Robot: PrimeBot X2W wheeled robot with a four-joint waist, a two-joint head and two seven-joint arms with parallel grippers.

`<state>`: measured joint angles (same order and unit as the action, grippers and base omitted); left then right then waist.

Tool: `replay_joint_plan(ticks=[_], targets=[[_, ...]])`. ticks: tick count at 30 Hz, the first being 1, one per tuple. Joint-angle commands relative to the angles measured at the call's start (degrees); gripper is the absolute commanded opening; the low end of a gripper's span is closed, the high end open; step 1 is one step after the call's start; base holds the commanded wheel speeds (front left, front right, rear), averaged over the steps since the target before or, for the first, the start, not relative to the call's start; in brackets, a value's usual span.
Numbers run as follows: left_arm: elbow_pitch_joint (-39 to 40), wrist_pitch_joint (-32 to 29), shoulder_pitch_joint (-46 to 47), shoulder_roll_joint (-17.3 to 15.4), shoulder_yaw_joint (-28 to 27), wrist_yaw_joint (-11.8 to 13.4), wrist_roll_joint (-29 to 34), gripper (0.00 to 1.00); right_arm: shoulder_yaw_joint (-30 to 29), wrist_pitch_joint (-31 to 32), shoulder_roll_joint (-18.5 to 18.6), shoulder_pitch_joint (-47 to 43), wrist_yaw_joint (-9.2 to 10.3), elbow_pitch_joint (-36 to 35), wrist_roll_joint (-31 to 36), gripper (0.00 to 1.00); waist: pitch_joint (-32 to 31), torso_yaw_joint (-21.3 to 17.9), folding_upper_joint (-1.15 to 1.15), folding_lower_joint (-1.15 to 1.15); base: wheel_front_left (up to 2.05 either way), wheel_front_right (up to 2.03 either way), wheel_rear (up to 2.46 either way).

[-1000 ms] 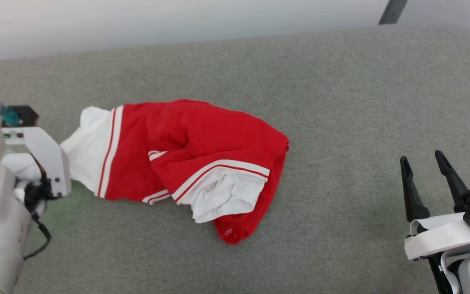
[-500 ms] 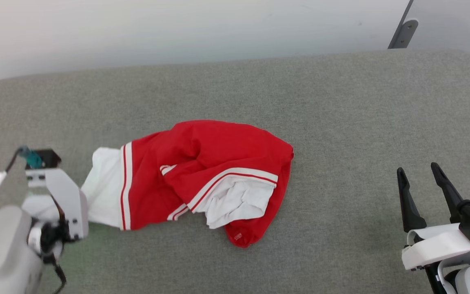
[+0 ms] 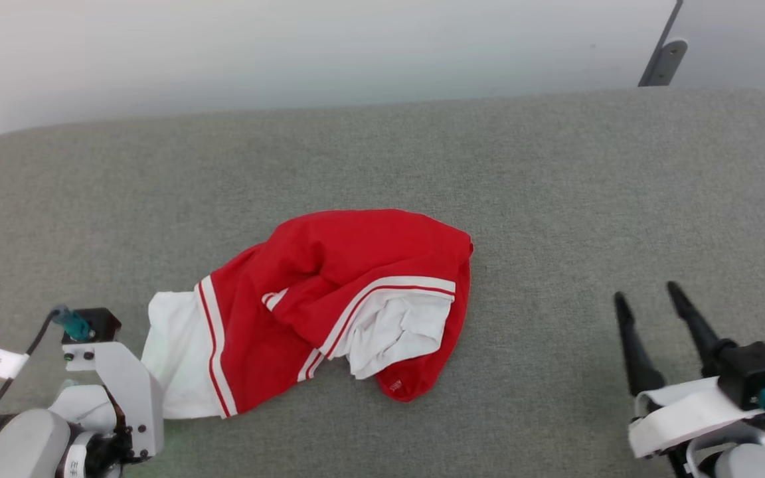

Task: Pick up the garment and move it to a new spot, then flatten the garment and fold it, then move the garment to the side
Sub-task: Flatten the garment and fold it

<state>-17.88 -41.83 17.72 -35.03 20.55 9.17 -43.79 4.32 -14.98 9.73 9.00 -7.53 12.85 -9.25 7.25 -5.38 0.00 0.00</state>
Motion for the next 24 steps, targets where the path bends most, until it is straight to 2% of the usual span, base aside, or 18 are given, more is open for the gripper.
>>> replay_joint_plan(ticks=[1, 2, 12, 17, 24], targets=[[0.47, 0.96, -0.76, 0.03, -0.23, 0.5, 0.39, 0.9, 1.09, -0.31, 0.37, -0.26, 0.08, 0.33, -0.46, 1.0, -0.54, 0.46, 0.0, 0.0, 0.0, 0.0, 0.0], [0.75, 1.84, -0.99, 0.15, -0.33, 0.51, 0.65, 1.0, 1.92, -0.31, 0.71, -0.18, 0.08, 0.53, -0.85, 1.0, -0.82, 0.68, 0.0, 0.0, 0.0, 0.0, 0.0], [2.12, 10.38, -1.5, 1.07, -0.59, -1.64, 2.19, 1.0, 8.85, -0.31, 2.72, 0.9, 0.08, 3.25, -3.83, 1.0, -3.62, 4.31, 0.0, 0.0, 0.0, 0.0, 0.0], [2.47, 19.05, -1.57, 1.56, -1.54, -2.66, 4.24, 1.0, 13.09, -0.11, 3.49, 2.21, 0.08, 5.46, -6.51, 1.0, -4.51, 6.74, 0.0, 0.0, 0.0, 0.0, 0.0], [2.68, 33.04, -2.15, 3.41, -2.96, -3.47, 6.99, 1.0, 17.74, 3.6, 3.82, 5.83, 0.08, 8.96, -10.12, 1.0, -3.87, 10.4, 0.0, 0.0, 0.0, 0.0, 0.0]])
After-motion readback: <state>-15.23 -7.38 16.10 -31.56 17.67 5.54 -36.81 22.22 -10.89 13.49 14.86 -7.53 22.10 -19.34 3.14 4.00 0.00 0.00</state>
